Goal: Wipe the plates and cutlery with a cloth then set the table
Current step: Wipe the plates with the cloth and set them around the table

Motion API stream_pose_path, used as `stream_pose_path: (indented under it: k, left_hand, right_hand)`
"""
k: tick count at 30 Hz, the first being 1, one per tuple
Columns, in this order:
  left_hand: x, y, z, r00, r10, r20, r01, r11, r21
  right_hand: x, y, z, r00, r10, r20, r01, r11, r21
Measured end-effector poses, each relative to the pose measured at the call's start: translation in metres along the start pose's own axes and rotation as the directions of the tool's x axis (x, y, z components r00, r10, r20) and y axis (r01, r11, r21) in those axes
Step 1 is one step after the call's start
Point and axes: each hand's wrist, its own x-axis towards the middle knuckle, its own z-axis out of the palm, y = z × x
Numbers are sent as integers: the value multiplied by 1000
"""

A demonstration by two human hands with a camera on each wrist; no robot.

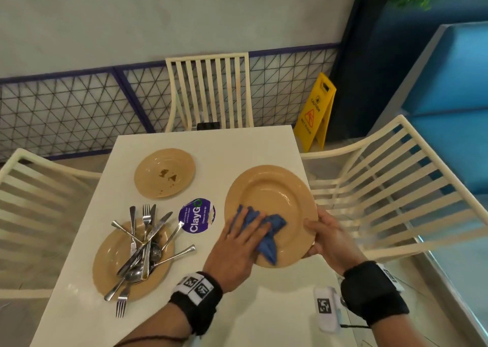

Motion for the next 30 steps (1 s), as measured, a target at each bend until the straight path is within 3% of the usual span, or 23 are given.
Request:
stream_pose_path:
  k: [3, 5, 8, 11, 15, 17, 19, 21, 22, 25, 27, 30]
  left_hand:
    - [13, -40, -15, 973, -230, -28, 228, 972, -55]
    - [39, -37, -31, 948, -315, -43, 307, 942, -133]
    - [65, 16, -48, 972, -218, -91, 195, 957, -213]
    - [47, 54, -32, 994, -102, -37, 88, 960, -265]
    - [8, 9, 5, 999, 5, -43, -7, 999, -44]
    - [10, -22, 6, 998, -48, -27, 47, 998, -36]
    - [27, -36, -6, 980, -194, -52, 190, 979, -70]
    - [53, -25, -25, 947, -313, -77, 302, 945, -125]
    - [63, -10, -36, 944, -314, -98, 298, 943, -150]
    - [68, 41, -35, 956, -90, -278, 73, 995, -72]
    - [51, 54, -20, 978, -3, -209, -13, 997, -73]
    - [20, 19, -5, 994, 50, -98, -50, 999, 9]
  right_hand:
    - [-4, 11, 10, 997, 39, 69, -34, 996, -77]
    - [0, 15, 22, 995, 33, 90, -25, 996, -90]
    - [13, 10, 35, 997, -25, 69, 31, 995, -91]
    - [22, -4, 21, 997, -74, 11, 74, 997, -14]
    - [12, -9, -1, 996, -45, 79, 53, 993, -105]
    - [7, -1, 0, 994, -17, 106, 31, 991, -132]
    - [5, 8, 8, 994, -4, 106, 19, 990, -141]
    - [8, 13, 20, 994, -25, 107, 40, 989, -140]
    - [11, 14, 25, 994, -47, 101, 60, 990, -130]
    - [21, 4, 29, 994, -106, 17, 107, 992, -67]
    - [24, -5, 17, 993, -109, -44, 109, 994, -8]
    - [12, -8, -1, 996, -92, -21, 92, 996, -3]
